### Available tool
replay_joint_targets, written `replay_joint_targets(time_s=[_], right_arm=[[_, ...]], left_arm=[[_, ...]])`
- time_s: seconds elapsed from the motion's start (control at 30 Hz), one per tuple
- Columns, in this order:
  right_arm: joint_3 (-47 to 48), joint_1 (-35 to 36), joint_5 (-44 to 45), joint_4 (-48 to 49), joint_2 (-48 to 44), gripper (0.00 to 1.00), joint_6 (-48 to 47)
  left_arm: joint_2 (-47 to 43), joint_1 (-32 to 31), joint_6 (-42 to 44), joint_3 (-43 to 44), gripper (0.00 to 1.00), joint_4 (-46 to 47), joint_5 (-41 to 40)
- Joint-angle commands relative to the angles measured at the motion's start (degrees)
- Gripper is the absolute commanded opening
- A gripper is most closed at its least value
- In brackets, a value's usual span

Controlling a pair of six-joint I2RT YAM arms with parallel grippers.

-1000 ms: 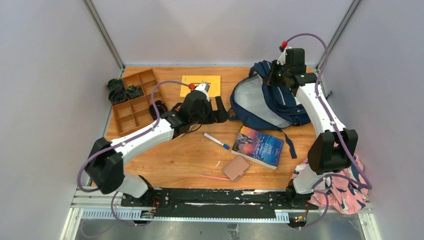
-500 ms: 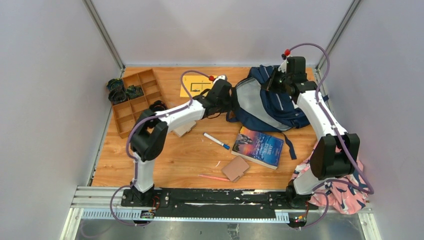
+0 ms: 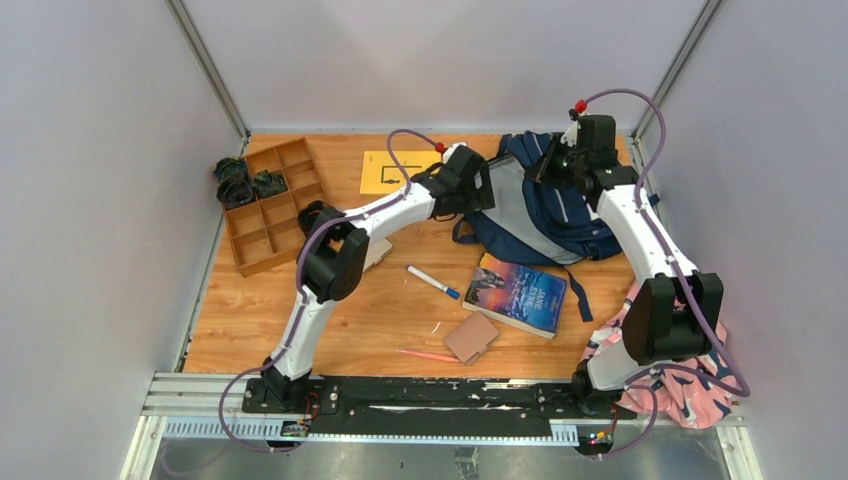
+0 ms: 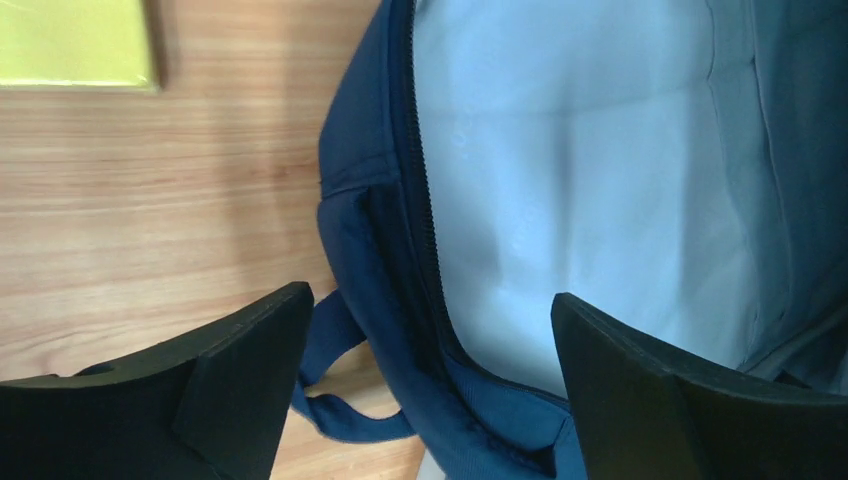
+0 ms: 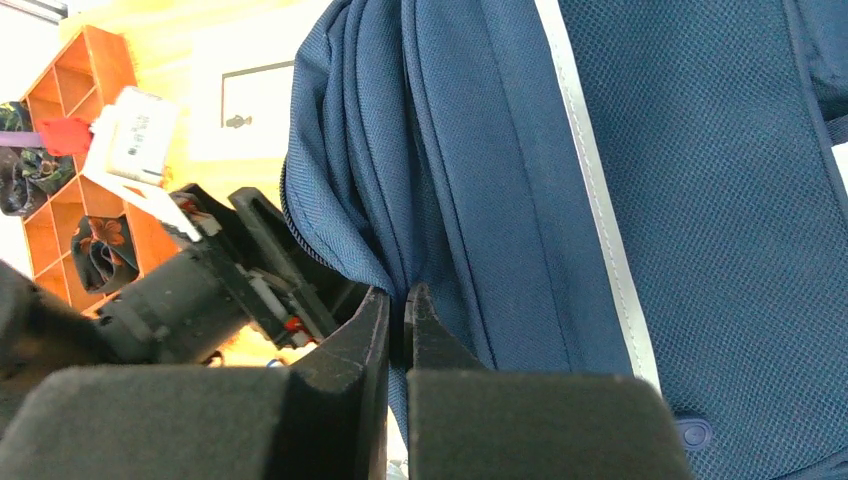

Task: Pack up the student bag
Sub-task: Pick up the student bag at the center of the board.

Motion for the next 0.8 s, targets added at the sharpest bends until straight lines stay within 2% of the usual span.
replay_joint_targets(time_s=[0.0, 0.17, 0.37, 0.67, 0.77], right_arm=[[-0.3, -0.9, 0.0, 2.5, -3.0, 0.0, -0.1], [-0.7, -0.8, -0.8, 2.9, -1.4, 0.0, 0.1], [-0.7, -0.7, 0.0, 2.1, 3.3, 0.0, -1.8], [2.9, -0.5, -1.1, -1.3, 12.6, 0.0, -3.0], [3.3, -0.6, -1.1, -1.4, 13.5, 0.0, -3.1]], left_arm=[[-6.2, 1.0, 9.3, 3.8, 0.99, -9.8, -5.7], [-12.5, 7.7, 13.2, -0.8, 1.0, -12.8, -6.5], [-11.3, 19.3, 14.5, -2.0, 1.0, -15.8, -1.6], [-5.6, 23.6, 18.5, 0.1, 1.0, -16.3, -1.2], [-3.0, 24.4, 21.4, 2.0, 0.98, -17.6, -7.4]])
